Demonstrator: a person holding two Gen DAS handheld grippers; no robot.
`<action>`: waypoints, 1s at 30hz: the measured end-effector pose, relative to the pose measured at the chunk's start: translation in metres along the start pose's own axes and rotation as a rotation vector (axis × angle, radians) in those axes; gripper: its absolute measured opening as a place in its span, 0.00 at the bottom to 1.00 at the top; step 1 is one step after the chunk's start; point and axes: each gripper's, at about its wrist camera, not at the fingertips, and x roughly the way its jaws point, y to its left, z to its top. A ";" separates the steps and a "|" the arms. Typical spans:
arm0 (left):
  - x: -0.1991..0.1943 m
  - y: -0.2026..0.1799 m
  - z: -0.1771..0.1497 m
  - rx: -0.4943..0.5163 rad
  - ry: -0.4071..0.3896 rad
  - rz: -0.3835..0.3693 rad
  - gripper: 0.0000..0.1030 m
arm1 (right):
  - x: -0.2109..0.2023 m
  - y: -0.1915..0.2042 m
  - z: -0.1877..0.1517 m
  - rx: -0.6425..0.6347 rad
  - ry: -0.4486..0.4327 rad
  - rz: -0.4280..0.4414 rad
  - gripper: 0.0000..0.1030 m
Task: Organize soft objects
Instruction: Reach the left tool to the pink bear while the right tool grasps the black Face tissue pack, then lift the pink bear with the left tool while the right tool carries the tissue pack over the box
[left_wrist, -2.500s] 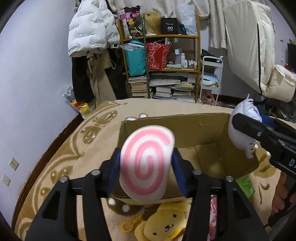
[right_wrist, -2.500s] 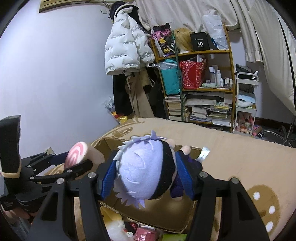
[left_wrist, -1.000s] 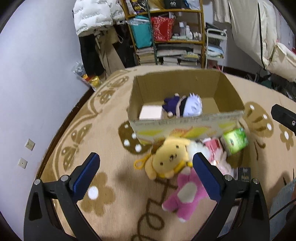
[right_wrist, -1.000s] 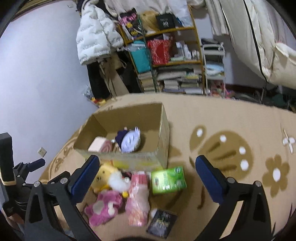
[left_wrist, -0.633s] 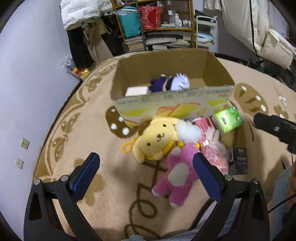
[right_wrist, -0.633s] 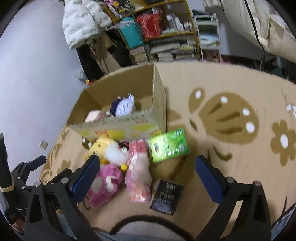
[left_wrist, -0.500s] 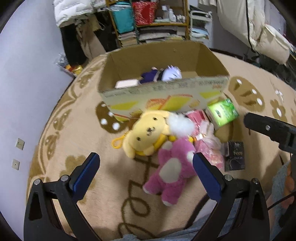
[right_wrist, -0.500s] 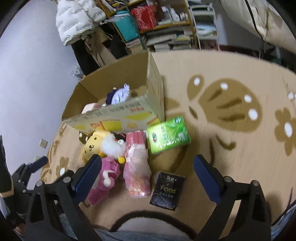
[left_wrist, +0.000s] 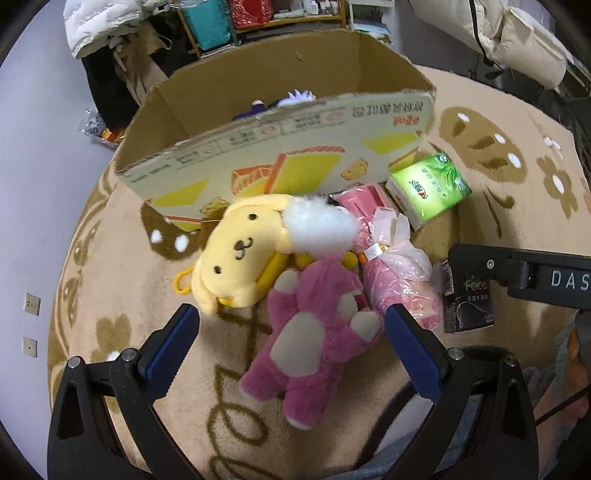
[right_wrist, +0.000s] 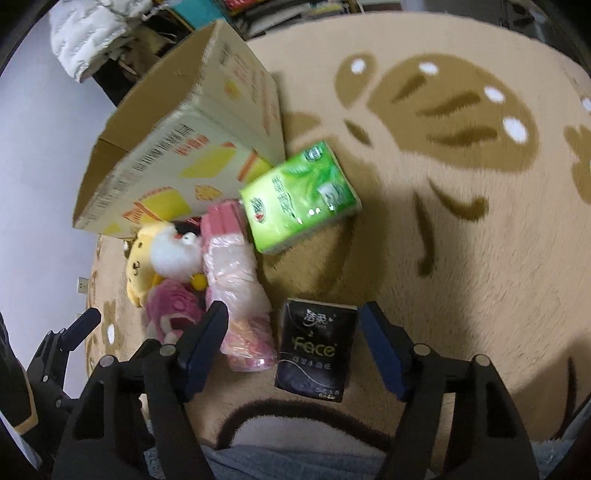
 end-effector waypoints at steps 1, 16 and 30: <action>0.003 -0.002 0.000 0.004 0.008 0.000 0.97 | 0.002 -0.001 0.000 0.003 0.007 0.000 0.67; 0.049 0.008 -0.002 -0.062 0.144 -0.023 0.79 | 0.028 -0.006 -0.004 -0.019 0.053 -0.053 0.47; 0.029 0.018 -0.014 -0.105 0.120 -0.011 0.47 | 0.009 0.037 -0.006 -0.153 -0.085 -0.046 0.47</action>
